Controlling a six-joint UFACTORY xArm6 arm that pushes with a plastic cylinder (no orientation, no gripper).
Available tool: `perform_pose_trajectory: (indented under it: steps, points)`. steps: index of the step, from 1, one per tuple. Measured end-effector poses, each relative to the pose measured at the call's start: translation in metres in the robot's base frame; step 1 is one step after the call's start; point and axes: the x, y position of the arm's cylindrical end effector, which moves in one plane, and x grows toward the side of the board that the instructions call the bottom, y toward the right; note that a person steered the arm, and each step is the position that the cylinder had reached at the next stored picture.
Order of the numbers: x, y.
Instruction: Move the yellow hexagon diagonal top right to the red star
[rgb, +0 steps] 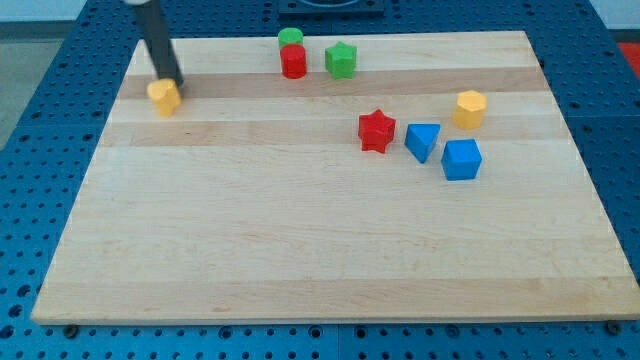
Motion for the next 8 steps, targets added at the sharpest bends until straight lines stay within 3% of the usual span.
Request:
perform_pose_trajectory:
  steps: [1,3,4,5,6,8]
  points:
    - [0.071,0.0]
    - [0.083,-0.05]
    - [0.117,0.006]
    - [0.124,0.128]
    - [0.051,0.154]
    - [-0.007,0.366]
